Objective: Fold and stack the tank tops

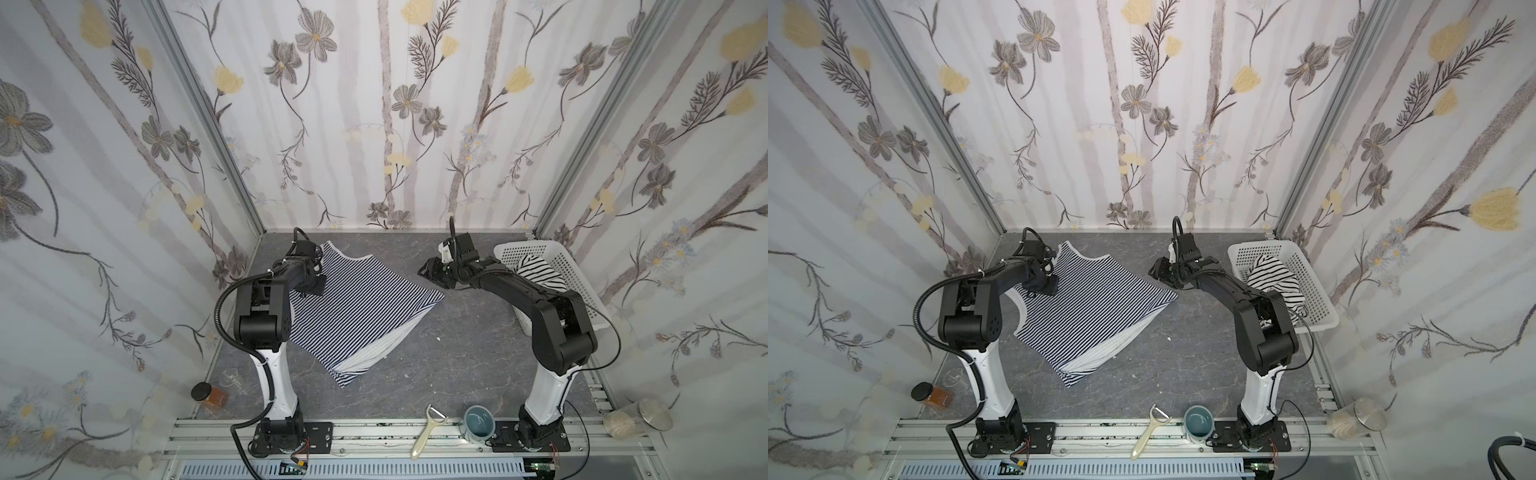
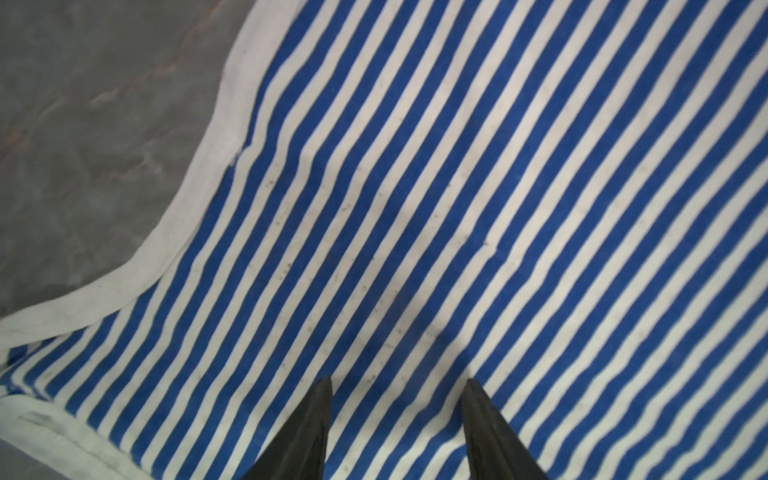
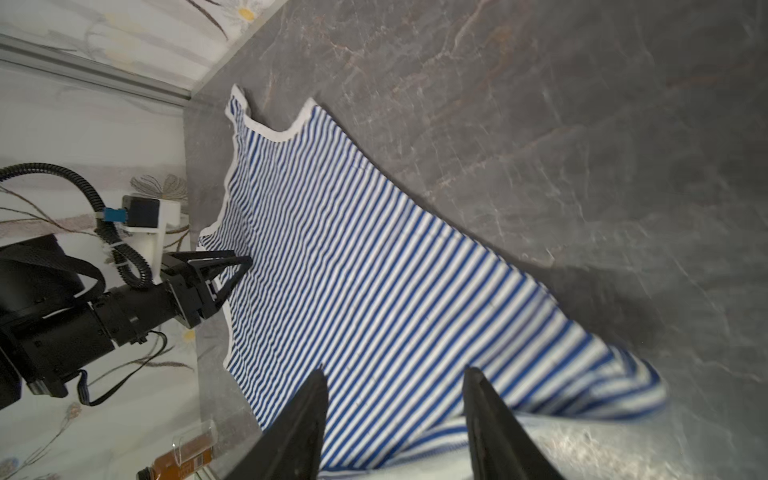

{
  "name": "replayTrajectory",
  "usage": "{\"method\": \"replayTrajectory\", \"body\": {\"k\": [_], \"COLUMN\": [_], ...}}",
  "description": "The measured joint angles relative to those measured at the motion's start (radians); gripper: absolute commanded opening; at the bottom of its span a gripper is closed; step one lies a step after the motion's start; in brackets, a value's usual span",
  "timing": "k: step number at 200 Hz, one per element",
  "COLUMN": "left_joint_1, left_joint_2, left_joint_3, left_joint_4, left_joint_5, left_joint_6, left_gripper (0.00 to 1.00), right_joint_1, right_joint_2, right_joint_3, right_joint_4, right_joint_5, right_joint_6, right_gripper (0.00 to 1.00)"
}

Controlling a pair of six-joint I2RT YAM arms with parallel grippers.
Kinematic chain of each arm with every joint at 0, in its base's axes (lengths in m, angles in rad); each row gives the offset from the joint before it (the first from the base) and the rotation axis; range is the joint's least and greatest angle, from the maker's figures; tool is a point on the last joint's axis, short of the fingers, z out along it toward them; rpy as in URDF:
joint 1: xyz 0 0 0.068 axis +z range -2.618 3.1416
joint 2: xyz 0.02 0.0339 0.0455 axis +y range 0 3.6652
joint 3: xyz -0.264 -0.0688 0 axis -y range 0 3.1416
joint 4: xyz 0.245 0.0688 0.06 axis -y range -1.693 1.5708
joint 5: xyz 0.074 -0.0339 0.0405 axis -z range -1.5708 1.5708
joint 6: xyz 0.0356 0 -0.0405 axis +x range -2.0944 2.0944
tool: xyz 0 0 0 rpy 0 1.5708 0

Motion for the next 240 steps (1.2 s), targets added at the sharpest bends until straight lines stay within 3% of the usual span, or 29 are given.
{"method": "replayTrajectory", "body": {"k": [32,63,112,172,240], "left_joint_1": [0.082,0.094,0.005,-0.122,-0.136], "left_joint_2": [-0.116,-0.227,-0.338,-0.223,-0.176], "left_joint_3": [-0.172,-0.281,-0.244,-0.190,-0.188], "left_joint_4": [0.065,0.063,0.078,0.109,0.145], "left_joint_5": [-0.006,-0.032,-0.013,0.087,0.100], "left_joint_6": [-0.032,-0.061,-0.084,-0.087,-0.087], "left_gripper": [0.52,0.53,0.55,0.54,0.54], "right_joint_1": [0.074,0.214,0.369,0.438,0.445], "right_joint_2": [-0.190,-0.224,-0.134,0.027,0.037], "right_joint_3": [-0.389,-0.561,-0.620,-0.615,-0.626], "right_joint_4": [0.190,0.414,0.707,1.010,1.047], "right_joint_5": [-0.066,-0.132,-0.156,-0.173,-0.159], "right_joint_6": [0.087,0.226,0.420,0.605,0.672], "right_gripper": [0.64,0.68,0.69,0.70,0.70]}}
